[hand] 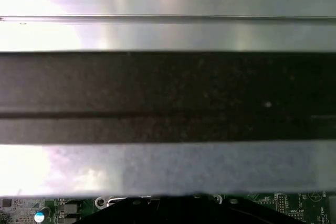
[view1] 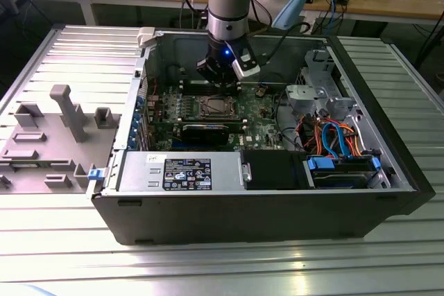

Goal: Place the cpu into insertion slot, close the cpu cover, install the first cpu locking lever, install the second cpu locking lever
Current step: 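Install the first cpu locking lever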

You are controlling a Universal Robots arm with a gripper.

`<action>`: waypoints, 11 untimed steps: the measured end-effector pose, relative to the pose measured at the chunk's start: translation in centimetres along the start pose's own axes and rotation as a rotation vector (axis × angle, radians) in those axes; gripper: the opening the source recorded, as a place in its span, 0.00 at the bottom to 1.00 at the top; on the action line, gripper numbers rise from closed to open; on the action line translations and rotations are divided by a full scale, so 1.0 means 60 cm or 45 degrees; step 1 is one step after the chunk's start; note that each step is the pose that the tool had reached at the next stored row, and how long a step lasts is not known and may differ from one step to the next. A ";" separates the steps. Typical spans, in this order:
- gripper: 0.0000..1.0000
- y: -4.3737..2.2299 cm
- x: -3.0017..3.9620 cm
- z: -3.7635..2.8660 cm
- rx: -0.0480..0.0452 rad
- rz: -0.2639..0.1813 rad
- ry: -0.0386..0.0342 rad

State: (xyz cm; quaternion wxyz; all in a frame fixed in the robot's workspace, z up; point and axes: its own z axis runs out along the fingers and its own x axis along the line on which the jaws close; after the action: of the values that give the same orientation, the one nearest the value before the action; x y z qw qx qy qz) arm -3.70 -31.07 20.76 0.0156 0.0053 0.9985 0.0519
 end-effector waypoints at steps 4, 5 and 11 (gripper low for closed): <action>0.11 -0.001 -0.001 0.005 0.000 0.002 -0.0002; 0.11 -0.001 -0.001 0.006 0.000 0.002 -0.0001; 0.11 -0.001 -0.002 0.007 0.000 0.003 -0.0004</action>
State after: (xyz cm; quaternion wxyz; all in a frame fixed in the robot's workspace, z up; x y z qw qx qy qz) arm -3.58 -31.07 20.37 0.0157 0.0064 0.9985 0.0519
